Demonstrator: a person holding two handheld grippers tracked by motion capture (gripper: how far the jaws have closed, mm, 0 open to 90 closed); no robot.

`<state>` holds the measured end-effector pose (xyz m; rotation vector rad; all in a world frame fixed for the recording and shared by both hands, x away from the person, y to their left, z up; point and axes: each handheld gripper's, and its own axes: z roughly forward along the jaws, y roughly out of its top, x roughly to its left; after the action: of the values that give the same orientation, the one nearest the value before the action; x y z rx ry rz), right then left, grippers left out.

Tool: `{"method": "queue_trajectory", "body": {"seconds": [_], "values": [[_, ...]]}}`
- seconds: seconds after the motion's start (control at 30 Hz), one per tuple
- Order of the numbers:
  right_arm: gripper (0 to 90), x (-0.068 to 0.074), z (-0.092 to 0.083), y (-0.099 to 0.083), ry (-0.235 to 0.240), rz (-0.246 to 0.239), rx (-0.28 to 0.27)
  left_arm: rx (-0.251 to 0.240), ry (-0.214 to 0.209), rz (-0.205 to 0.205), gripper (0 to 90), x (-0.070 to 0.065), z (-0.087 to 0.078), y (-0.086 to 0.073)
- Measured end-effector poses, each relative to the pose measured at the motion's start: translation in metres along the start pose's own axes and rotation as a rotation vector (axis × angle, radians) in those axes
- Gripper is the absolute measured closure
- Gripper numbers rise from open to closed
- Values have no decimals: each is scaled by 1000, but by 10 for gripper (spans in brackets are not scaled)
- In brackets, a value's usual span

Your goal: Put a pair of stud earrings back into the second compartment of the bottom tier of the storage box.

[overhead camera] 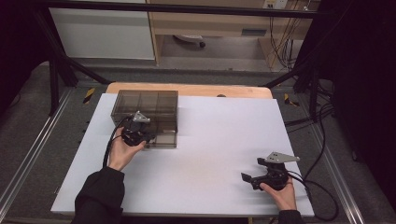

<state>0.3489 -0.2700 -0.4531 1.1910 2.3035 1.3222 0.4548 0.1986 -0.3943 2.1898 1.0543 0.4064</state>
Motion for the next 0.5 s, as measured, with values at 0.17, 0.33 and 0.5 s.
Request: {"method": "queue_trajectory", "body": {"seconds": [0.17,0.33,0.5], "values": [[8,0,0,0,1,-3,-1,10,10,-10,810,5,5,-2],[7,0,0,0,1,-2,-1,12,24,-20,810,9,8,-4],[7,0,0,0,1,-2,-1,18,29,-33,809,13,12,-8]]}}
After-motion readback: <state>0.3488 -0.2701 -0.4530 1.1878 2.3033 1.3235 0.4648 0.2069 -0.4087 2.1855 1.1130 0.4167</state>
